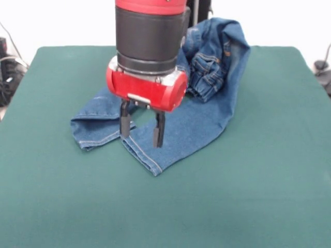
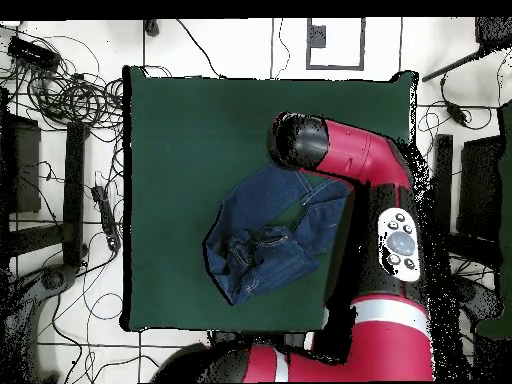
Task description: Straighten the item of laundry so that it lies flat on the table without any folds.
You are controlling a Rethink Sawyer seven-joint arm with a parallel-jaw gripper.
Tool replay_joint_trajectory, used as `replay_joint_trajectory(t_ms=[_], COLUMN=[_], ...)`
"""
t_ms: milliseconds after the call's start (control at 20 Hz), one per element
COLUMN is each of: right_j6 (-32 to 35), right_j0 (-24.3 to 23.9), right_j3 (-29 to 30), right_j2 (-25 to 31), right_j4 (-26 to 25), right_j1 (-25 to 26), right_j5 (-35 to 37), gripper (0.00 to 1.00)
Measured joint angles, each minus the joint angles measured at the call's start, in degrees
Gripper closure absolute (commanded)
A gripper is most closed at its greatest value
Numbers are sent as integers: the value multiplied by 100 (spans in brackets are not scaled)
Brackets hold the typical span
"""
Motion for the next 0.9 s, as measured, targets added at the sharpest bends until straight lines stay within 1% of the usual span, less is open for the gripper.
replay_joint_trajectory(t_ms=[150,400,900], right_j6=[0,0,0], right_j0=[42,39,-79], right_j3=[-180,-193,64], right_j2=[3,11,21], right_j4=[-63,-93,-146], right_j1=[159,336,477], right_j5=[0,-1,-188], gripper=[0,0,0])
